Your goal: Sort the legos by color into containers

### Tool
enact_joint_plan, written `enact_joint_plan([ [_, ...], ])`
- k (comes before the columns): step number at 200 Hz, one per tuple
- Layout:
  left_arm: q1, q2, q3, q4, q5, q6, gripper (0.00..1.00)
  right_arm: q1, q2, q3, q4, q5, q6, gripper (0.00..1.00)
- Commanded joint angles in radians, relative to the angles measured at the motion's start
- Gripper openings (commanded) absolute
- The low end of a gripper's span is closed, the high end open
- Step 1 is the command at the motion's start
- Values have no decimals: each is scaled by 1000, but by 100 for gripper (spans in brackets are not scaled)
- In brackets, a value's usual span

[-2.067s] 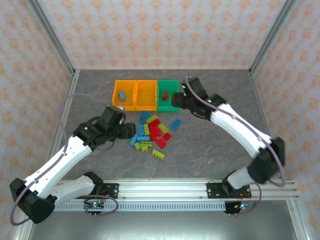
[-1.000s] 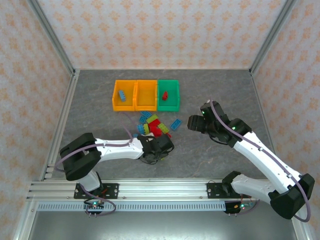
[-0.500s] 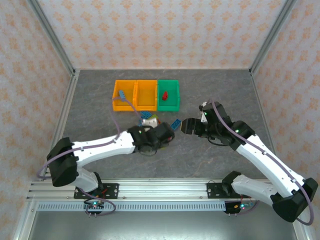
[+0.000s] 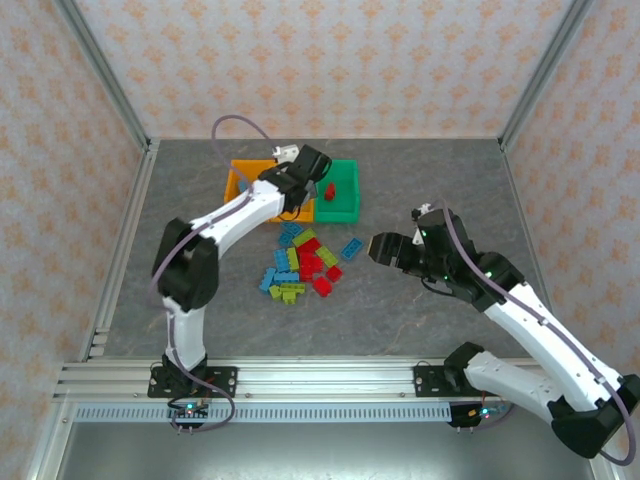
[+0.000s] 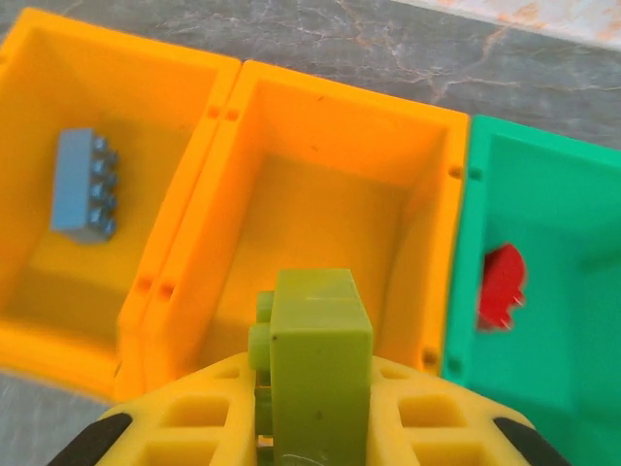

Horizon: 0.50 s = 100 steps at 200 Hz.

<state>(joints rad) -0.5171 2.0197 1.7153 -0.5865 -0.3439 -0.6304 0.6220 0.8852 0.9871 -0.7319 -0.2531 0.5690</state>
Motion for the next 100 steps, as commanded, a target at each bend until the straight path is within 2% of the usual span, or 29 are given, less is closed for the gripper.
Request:
enact_joint_plan([
  [1,36,106,159,-60,-13,89,28,6,-46,1,-42,67,22,81],
  [21,39,106,174,-46,-10,90,41,5,-64,-3,-66,88,29,81],
  [40,39,54,132,-27,15,90,48,6,-62,-23,-45,77,41,81],
  [68,34,-101,13,-10,57,70,48,8,-16,-33,-10,59,65,81],
  [100,-27,-460,-250,48,115,73,47,17,69,-50,48,67,111,81],
])
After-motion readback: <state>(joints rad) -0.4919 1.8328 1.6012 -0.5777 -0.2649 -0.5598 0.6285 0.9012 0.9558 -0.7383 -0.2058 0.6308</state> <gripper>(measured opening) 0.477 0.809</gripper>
